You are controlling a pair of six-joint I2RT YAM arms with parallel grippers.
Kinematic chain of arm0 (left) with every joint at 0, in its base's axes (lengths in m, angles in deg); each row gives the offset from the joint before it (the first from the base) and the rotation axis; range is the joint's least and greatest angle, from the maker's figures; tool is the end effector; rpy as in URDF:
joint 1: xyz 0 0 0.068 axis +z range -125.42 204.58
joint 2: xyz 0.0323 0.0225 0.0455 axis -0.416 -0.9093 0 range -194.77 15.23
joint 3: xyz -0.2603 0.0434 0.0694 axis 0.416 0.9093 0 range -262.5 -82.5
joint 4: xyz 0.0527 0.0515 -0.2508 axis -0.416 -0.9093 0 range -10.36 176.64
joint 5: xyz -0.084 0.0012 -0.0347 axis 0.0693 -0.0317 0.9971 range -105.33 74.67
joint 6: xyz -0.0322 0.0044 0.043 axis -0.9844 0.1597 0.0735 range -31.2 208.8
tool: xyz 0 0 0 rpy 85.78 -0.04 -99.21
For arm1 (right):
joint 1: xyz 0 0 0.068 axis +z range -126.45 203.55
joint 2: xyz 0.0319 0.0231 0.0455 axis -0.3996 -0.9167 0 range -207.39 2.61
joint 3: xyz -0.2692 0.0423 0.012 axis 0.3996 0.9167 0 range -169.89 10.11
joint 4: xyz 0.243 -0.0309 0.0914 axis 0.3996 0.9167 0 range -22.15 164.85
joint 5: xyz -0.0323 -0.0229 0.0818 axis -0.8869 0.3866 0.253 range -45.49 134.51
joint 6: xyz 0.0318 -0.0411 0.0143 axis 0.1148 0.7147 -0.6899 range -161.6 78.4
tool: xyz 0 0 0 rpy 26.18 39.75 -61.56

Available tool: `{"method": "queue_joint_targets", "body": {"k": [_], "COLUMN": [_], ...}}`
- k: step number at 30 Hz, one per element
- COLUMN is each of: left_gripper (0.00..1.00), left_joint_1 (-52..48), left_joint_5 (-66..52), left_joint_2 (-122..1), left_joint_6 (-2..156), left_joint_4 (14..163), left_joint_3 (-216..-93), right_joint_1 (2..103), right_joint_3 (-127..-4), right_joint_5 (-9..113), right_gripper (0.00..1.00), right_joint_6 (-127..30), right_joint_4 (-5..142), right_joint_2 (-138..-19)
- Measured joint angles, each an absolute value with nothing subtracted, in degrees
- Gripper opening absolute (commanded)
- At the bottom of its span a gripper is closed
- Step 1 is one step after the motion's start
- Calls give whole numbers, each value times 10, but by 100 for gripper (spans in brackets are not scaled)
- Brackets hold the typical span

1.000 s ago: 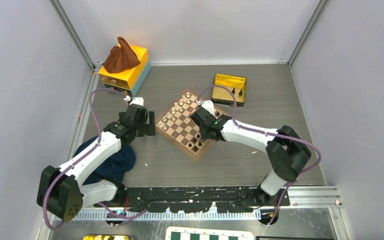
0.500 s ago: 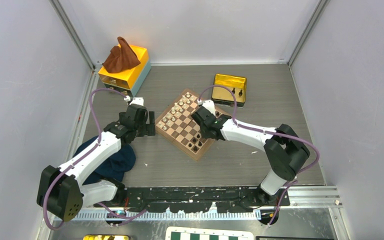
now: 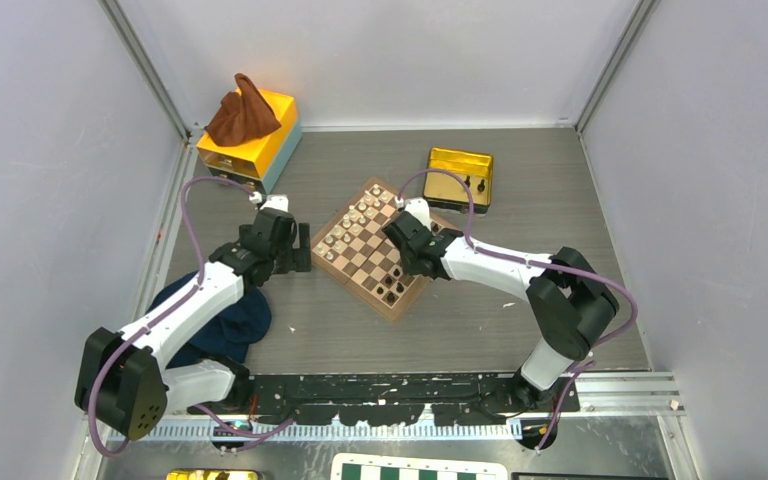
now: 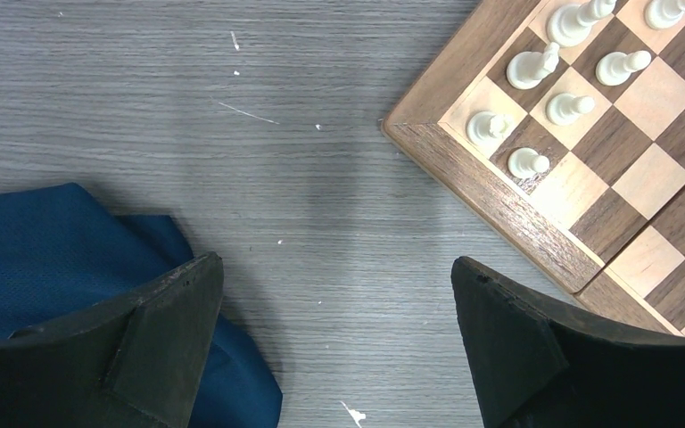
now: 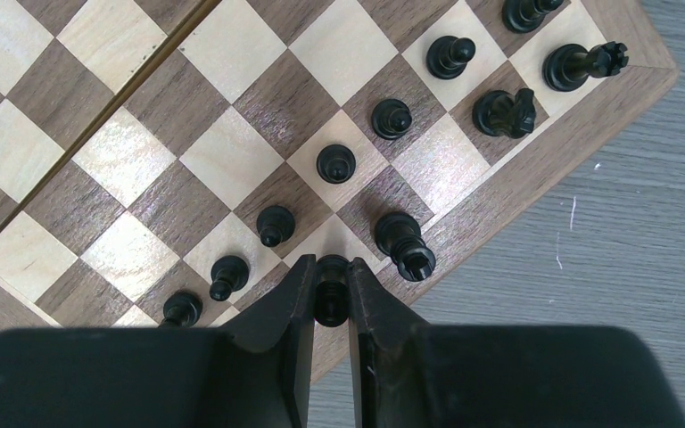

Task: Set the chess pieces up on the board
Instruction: Place the chess piece on the chessboard.

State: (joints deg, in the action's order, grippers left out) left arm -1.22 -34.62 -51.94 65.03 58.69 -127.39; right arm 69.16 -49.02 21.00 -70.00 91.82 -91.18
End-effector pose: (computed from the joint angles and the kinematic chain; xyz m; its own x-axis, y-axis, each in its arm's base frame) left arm 0.2174 -0.0921 0.2368 -0.7222 -0.0734 -0.6878 -0.0772 0.9967 -0.0254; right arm 0.2400 0.2248 0.1958 -0.7680 -0.1609 -0.6199 -0.1645 0.9850 -0.0519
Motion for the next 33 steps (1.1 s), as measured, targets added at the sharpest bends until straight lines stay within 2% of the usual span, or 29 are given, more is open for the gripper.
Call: {"method": "queue_joint_targets", "body": {"k": [10,21,33], "left_gripper": [100,100,100], "left_joint_1": [-12,-12,-12], "left_joint_5": [-346,-346,-346], "left_joint_2": [-523,-528,-529], "left_joint_6": [650,650,650], "left_joint_4": [587,587,587], "left_joint_3": [-1274,-1274,-1274], "right_joint_1": [690,688,688], "right_joint_3": [-490,-493,-494], "right_joint_5": [210,210,211], "right_gripper": [1,18,30], "right_joint_6": [-698,-698,-697], "right_joint_4": [916,915,921], "right_joint_2": [-913,-916,-917]}}
